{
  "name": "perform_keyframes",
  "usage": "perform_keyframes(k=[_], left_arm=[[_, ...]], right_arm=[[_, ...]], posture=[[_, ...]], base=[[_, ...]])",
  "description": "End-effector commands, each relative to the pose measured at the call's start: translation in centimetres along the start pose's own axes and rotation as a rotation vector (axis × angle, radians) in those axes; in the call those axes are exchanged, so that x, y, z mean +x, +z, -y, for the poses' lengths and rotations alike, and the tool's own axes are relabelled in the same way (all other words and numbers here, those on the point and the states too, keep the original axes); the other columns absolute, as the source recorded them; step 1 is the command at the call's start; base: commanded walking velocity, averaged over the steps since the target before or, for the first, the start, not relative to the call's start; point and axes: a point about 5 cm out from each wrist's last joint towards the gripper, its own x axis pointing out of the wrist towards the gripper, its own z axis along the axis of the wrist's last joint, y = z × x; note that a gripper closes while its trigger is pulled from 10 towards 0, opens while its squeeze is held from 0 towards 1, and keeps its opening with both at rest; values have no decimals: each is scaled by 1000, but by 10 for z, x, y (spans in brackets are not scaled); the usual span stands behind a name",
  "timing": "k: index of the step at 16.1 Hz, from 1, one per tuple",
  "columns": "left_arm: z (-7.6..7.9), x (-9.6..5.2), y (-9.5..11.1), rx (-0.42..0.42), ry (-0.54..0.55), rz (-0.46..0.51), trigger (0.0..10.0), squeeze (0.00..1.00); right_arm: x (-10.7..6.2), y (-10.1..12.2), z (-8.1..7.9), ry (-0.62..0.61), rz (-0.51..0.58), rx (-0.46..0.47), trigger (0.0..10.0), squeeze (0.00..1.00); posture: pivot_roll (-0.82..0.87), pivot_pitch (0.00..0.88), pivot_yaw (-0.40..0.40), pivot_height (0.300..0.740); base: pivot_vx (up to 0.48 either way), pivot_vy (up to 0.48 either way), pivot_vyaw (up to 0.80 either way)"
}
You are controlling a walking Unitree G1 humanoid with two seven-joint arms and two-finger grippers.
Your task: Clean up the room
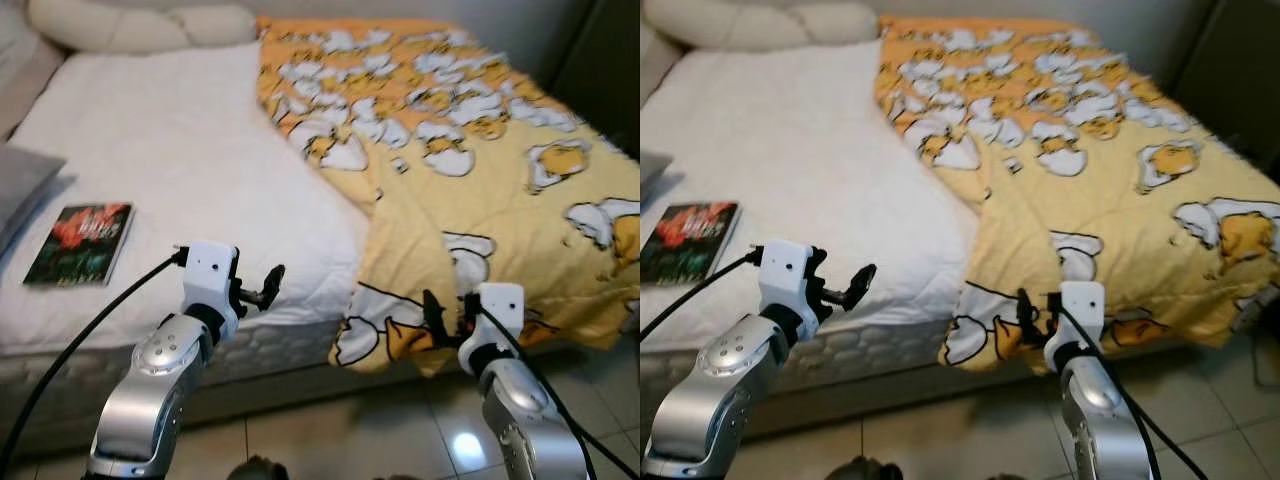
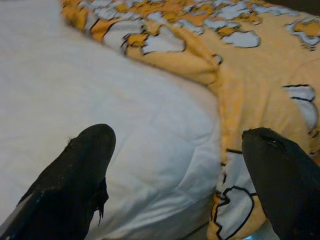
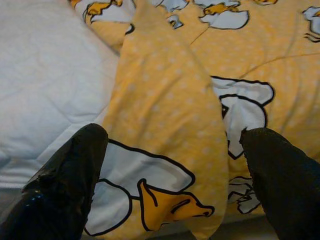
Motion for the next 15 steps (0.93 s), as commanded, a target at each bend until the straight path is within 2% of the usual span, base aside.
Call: perform_keyframes(k=[1,4,6,11,14,15], left_arm=[[0,-2,-3,1,6,-7,10000,0],[1,-3,-3,-4,5,-2,10000,0],[0,-4,-4,-7,9,0,10000,0],[1,-5,-5,-11,8,2,10000,0],[6,-7,-6,5,-35,-3,10000,0],[10,-10,-8,36,-110,-22,10000,0]], right_arm=[[0,4,1,-4,0,-12,10000,0],[-1,4,3,-4,-14,-11,10000,0],[-1,5,6,-22,-14,13,10000,0],[-1,4,8,-19,-40,6,10000,0],[4,-4,7,-2,-119,-27,10000,0],[5,-9,4,25,-171,-28,10000,1000]], posture=[[-34,0,17,740],[-31,0,13,740],[-28,0,10,740],[-25,0,3,740],[-20,0,1,740],[-15,0,0,740]], base=[[292,0,650],[309,0,665],[328,0,0],[322,0,0],[0,0,0],[0,0,0]])
